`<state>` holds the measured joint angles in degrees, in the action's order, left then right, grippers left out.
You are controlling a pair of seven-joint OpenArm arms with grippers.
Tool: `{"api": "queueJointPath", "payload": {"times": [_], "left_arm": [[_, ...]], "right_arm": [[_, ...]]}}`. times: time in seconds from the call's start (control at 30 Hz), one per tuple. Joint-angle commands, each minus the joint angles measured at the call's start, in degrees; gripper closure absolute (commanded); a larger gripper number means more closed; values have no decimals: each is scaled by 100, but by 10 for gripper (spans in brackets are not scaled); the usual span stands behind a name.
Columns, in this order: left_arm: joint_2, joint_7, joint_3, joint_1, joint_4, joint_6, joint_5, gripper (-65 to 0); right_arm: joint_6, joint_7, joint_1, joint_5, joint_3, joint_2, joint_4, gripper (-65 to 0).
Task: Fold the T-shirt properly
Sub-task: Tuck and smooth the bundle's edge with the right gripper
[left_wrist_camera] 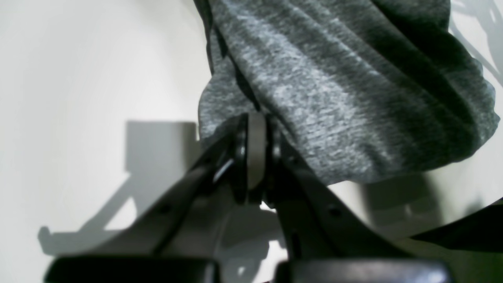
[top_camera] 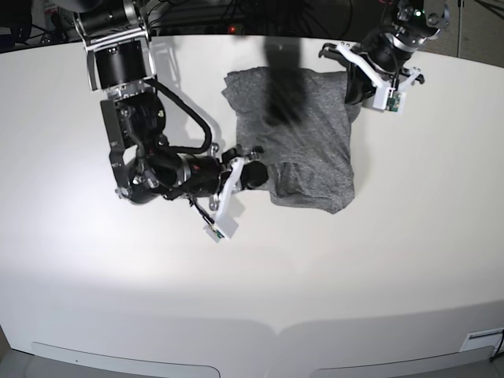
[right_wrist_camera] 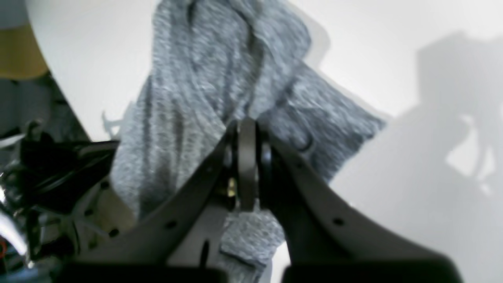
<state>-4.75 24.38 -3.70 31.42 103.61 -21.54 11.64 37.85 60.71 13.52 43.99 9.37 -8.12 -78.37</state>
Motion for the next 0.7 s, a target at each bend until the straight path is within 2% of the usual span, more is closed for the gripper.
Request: {"api": "queueJointPath", "payload": {"times": [0.0,0.3,0.33,0.4,0.43,0.47,0.67], "left_arm": [[-4,-131,0,15,118,-39,42,0],[-4,-133,0,-2,118,-42,42,0],[-2,-133,0,-2,118,-42,42,0],[-2,-131,0,-2,118,-39,42,0],[-2,-131,0,-2,118,-42,42,0],[-2,-131,0,-7,118,-42,42,0],[-2,-129,0,-31,118,-44,39,0]], "right_arm": [[26,-63,212,245,-26,2,-90,0],[28,221,452,289,-11,-44,-90,0],[28,280,452,289,31,-70,-90,-19],[28,323,452,293,192,-164,-90,-207],[28,319,450,293,308,-229,-90,-277],[26,321,450,291,444,-295,-90,-317],[-35,361,439,52,1003,-376,-87,-324]]}}
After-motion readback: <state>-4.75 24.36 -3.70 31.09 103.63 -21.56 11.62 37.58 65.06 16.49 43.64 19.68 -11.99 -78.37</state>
